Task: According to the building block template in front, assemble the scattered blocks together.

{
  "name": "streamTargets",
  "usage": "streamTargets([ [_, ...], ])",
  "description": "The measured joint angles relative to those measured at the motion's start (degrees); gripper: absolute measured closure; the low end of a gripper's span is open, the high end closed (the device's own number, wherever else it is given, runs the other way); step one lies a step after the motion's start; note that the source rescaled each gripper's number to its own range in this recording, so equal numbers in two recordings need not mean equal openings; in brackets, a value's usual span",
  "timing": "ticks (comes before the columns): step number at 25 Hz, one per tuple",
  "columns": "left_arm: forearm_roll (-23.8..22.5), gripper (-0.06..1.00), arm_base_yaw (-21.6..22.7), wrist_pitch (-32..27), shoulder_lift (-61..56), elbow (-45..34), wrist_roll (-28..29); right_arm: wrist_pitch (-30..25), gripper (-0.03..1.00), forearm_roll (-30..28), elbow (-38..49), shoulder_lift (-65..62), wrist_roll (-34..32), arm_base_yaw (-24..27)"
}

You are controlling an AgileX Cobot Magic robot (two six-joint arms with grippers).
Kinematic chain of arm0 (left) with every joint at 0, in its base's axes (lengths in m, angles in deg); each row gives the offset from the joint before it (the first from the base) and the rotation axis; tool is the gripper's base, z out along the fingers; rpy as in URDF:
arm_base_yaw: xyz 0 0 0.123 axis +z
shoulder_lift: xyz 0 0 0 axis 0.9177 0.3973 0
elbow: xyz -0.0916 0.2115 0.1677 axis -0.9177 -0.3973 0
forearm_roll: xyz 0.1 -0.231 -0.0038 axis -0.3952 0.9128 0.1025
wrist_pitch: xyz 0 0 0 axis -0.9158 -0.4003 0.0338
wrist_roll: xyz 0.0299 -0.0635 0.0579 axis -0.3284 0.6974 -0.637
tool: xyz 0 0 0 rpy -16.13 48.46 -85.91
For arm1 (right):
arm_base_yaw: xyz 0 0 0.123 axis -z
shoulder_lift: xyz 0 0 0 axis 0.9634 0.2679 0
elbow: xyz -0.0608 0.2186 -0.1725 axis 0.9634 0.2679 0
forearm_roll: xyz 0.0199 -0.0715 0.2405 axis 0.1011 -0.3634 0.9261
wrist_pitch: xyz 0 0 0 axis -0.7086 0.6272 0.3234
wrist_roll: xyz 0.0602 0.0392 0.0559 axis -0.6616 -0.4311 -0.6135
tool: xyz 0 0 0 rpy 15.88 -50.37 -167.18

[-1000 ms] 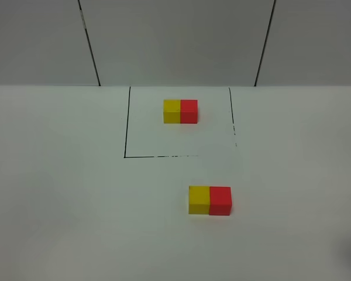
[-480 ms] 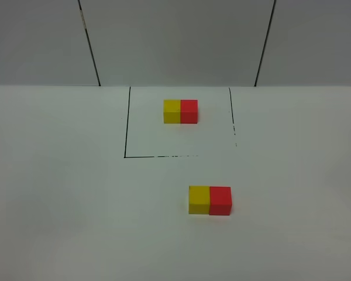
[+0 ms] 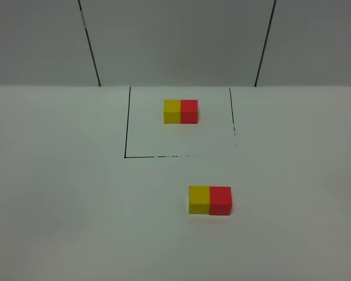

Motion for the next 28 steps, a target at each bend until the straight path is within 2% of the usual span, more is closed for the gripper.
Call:
streamTargets([
  [10,0.0,0.25,0.0,0.0,0.0,0.0,0.0,-0.2,-0.02,-0.6,0.0,-7.5,-1.5,-0.5],
  [13,0.0,0.25,0.0,0.0,0.0,0.0,0.0,-0.2,0.01,-1.0,0.0,-8.6,-2.2,-2.2],
  [20,0.0,0.25,0.0,0.0,0.0,0.0,0.0,-0.5,0.10,-1.0,0.5,-10.0,-2.5,-2.4],
  [28,0.0,0.25,0.0,0.0,0.0,0.0,0.0,-0.7,0.14,-1.0,0.6,-10.1,-2.6,-2.4],
])
